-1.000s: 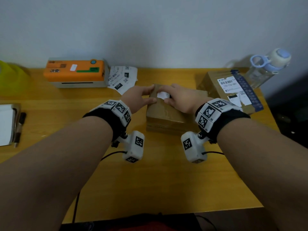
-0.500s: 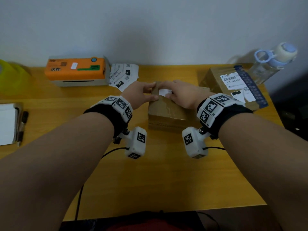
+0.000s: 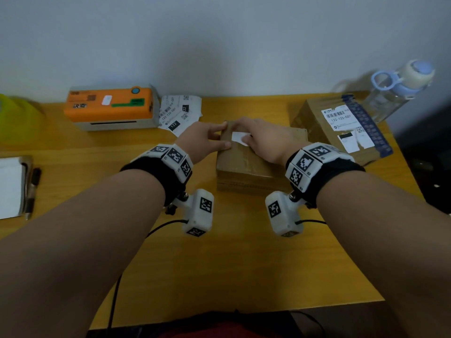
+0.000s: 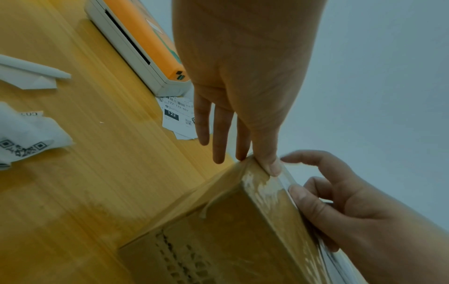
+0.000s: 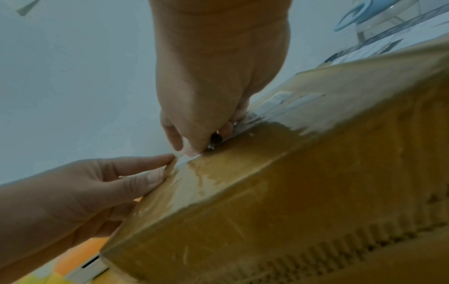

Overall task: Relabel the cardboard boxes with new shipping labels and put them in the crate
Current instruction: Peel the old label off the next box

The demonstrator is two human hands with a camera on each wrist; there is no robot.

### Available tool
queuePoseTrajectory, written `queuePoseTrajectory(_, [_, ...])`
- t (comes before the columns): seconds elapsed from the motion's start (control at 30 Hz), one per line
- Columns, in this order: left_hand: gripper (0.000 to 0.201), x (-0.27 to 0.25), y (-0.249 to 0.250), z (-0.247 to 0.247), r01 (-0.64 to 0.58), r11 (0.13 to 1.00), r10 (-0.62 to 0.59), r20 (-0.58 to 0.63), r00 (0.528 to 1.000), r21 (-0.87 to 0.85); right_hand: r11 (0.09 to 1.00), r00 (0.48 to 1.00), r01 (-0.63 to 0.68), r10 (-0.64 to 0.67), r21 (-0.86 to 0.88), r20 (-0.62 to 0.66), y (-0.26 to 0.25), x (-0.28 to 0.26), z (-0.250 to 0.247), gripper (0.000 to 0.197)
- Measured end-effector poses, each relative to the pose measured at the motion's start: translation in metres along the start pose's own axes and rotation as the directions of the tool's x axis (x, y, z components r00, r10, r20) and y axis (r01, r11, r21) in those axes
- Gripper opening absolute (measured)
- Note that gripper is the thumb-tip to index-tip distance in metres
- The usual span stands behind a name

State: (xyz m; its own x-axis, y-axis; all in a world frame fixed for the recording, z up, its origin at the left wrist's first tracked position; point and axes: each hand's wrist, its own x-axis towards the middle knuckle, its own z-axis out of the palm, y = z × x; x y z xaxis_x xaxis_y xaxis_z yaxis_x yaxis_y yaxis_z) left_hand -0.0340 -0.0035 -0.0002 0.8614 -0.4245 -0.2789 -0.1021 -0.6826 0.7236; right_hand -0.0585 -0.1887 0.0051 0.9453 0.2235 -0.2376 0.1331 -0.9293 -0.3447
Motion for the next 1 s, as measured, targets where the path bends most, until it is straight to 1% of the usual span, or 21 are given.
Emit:
queuePoseTrajectory(0.07, [0.062, 0.000, -0.001, 0.001, 0.009, 1.000, -0.009, -0.005, 1.000, -0.004, 1.000, 1.000, 0.019, -0.019, -0.005, 0.013, 0.001, -0.003, 0.001, 0.040])
queuePoseTrajectory(0.13, [0.062, 0.000, -0.002, 0.001, 0.015, 1.000, -0.015, -0.003, 1.000, -0.008, 1.000, 1.000, 0.020, -0.020, 0.002, 0.016, 0.001, -0.003, 0.000, 0.041])
queuePoseTrajectory(0.37, [0.061, -0.003, 0.001, 0.001, 0.009, 1.000, -0.010, -0.009, 1.000, -0.021, 0.998, 0.999, 0.044, -0.043, 0.035, -0.025, 0.000, 0.000, 0.003, 0.033])
queuePoseTrajectory(0.5, [0.061, -0.003, 0.002, 0.001, 0.008, 1.000, -0.008, -0.008, 1.000, -0.002, 0.997, 0.999, 0.025, -0.021, 0.079, -0.044, -0.004, 0.004, -0.002, 0.029])
queuePoseTrajectory(0.6, [0.061, -0.003, 0.002, 0.001, 0.008, 1.000, -0.008, -0.014, 1.000, -0.002, 0.995, 1.000, -0.002, 0.004, 0.100, -0.027, -0.010, 0.008, -0.004, 0.026])
queuePoseTrajectory(0.8, [0.060, -0.002, 0.001, 0.001, -0.003, 1.000, 0.003, -0.010, 1.000, 0.010, 0.998, 1.000, -0.025, 0.026, 0.065, -0.016, -0.016, 0.019, -0.003, 0.018])
queuePoseTrajectory(0.93, [0.060, -0.001, 0.000, 0.001, -0.013, 1.000, 0.013, -0.018, 1.000, 0.007, 0.999, 1.000, 0.008, -0.009, -0.035, -0.010, -0.014, 0.019, 0.001, 0.015])
queuePoseTrajectory(1.0, [0.060, -0.001, -0.001, 0.002, -0.013, 1.000, 0.013, -0.017, 1.000, 0.004, 0.999, 0.999, 0.014, -0.015, -0.037, -0.031, -0.009, 0.014, 0.003, 0.014])
